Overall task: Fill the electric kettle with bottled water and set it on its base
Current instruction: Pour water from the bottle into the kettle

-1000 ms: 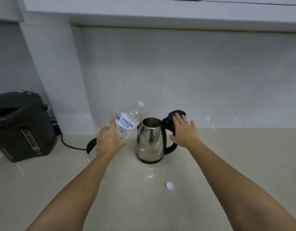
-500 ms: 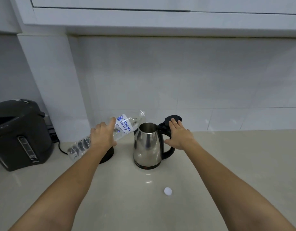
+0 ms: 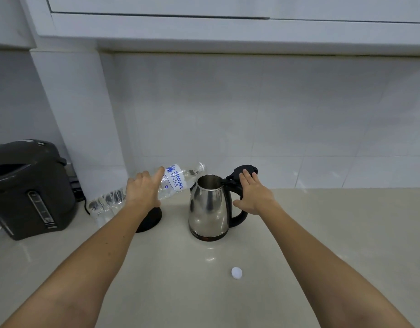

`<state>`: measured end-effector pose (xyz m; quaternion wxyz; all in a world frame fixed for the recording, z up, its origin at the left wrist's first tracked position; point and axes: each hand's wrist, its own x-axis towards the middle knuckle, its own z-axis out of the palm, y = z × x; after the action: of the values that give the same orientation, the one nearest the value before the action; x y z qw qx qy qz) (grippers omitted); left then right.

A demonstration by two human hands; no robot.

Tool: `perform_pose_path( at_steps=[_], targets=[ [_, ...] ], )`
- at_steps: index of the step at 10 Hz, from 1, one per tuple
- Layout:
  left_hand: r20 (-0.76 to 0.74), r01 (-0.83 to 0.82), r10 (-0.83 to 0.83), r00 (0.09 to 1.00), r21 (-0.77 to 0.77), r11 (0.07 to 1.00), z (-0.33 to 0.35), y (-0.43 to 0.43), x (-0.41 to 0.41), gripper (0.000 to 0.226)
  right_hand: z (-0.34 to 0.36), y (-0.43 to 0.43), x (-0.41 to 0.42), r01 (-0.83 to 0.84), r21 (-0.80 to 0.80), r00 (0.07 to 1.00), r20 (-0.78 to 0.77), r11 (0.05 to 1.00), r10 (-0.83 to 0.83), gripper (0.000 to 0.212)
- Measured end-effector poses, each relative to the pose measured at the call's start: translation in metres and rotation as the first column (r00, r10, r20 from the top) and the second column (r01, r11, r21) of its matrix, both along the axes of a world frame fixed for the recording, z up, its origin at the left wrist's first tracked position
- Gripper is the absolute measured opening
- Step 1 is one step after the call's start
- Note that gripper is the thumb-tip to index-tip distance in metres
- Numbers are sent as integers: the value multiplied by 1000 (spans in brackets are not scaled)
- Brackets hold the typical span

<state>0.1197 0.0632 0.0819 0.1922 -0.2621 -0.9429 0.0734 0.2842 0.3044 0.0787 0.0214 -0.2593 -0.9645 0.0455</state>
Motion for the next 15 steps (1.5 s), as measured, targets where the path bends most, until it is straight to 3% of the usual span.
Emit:
perform_pose_path(
  at_steps=[5, 15],
  targets=[
    [-31, -13, 11, 999, -87, 996, 3, 0, -4, 89, 0, 1, 1, -8, -8, 1000, -7, 1000, 8, 91],
    [-80, -27, 17, 997, -123, 992, 15, -4, 5, 81, -1, 2, 2, -18, -37, 999, -32, 999, 16, 92]
  ],
)
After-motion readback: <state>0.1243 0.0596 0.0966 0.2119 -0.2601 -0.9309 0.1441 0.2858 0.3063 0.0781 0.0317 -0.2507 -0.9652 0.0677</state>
